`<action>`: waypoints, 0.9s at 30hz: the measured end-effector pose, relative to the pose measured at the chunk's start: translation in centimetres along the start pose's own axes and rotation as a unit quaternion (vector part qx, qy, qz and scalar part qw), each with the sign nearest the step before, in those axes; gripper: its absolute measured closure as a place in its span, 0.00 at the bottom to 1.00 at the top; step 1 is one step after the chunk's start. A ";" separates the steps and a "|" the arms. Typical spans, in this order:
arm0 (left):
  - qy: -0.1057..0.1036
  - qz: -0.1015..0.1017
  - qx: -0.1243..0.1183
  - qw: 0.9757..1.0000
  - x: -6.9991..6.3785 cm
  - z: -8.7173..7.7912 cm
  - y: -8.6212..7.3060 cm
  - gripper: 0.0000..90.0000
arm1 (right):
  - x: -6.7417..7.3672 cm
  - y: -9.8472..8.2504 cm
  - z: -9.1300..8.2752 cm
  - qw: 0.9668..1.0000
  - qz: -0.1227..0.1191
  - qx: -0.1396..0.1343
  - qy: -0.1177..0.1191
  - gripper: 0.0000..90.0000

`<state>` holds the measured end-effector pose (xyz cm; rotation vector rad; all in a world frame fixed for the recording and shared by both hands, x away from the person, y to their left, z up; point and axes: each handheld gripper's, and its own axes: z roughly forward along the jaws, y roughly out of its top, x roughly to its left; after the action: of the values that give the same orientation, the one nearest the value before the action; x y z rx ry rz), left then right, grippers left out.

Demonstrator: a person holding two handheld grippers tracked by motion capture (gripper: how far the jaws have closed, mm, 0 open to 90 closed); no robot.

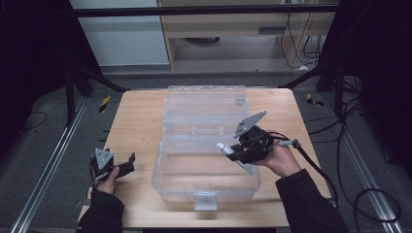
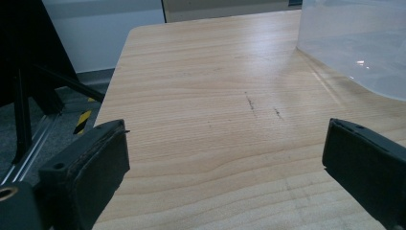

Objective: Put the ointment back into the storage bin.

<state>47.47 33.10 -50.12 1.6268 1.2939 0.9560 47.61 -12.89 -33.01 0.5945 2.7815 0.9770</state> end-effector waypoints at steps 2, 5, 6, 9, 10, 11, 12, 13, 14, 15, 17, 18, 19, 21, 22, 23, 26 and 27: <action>0.000 0.000 0.000 1.000 0.0 0.0 0.0 0.02 | 0.0 0.0 0.6 1.000 -0.010 0.012 0.004 0.78; 0.000 0.000 0.000 1.000 0.0 0.0 0.0 0.02 | 0.2 0.0 1.3 0.999 -0.022 0.024 0.014 0.78; 0.000 0.000 0.000 1.000 0.0 0.0 0.0 0.02 | 0.2 0.0 1.6 0.999 -0.029 0.032 0.016 0.78; 0.000 0.000 0.000 1.000 0.0 0.0 0.0 0.02 | 0.3 0.0 2.2 0.998 -0.040 0.044 0.017 0.78; 0.000 0.000 0.000 1.000 0.0 0.0 0.0 0.02 | 0.3 0.0 2.4 0.998 -0.043 0.050 0.019 0.78; 0.000 0.000 0.000 1.000 0.0 0.0 0.0 0.02 | 0.4 0.0 2.7 0.997 -0.043 0.058 0.020 0.78; 0.000 0.000 0.000 1.000 0.0 0.0 0.0 0.02 | 0.4 0.0 2.9 0.997 -0.046 0.063 0.021 0.78; 0.000 0.000 0.000 1.000 0.0 0.0 0.0 0.02 | 0.4 0.0 3.2 0.996 -0.051 0.067 0.022 0.78; 0.000 0.000 0.000 1.000 0.0 0.0 0.0 0.02 | 0.4 0.0 3.4 0.995 -0.054 0.075 0.023 0.78; 0.000 0.000 0.000 1.000 0.0 0.0 0.0 0.02 | 0.5 0.0 3.6 0.995 -0.056 0.079 0.024 0.78; 0.000 0.000 0.000 1.000 0.0 0.0 0.0 0.02 | 0.5 -0.1 4.0 0.994 -0.063 0.090 0.028 0.78; 0.000 0.000 0.000 1.000 0.0 0.0 0.0 0.02 | 0.6 -0.2 4.3 0.993 -0.071 0.095 0.027 0.78; -0.001 0.000 0.000 1.000 0.0 0.0 0.0 0.02 | 0.7 -0.2 4.5 0.991 -0.079 0.101 0.028 0.78; -0.001 0.000 0.000 1.000 0.0 0.0 0.0 0.02 | 0.7 -0.3 5.0 0.989 -0.088 0.111 0.030 0.78; -0.001 0.000 0.000 1.000 0.0 0.0 0.0 0.02 | 0.8 -0.4 5.2 0.989 -0.091 0.115 0.032 0.78; -0.001 0.000 0.000 1.000 0.0 0.0 0.0 0.02 | 0.8 -0.4 5.4 0.988 -0.092 0.118 0.035 0.78; -0.001 0.000 0.000 1.000 0.0 0.0 0.0 0.02 | 1.0 -0.5 6.2 0.985 -0.101 0.134 0.043 0.78; -0.001 0.000 0.000 1.000 0.0 0.0 0.0 0.02 | 1.1 -0.6 6.4 0.984 -0.104 0.136 0.044 0.78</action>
<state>47.47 33.10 -50.13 1.6272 1.2923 0.9548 48.04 -9.21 -38.31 0.2877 3.0039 0.6004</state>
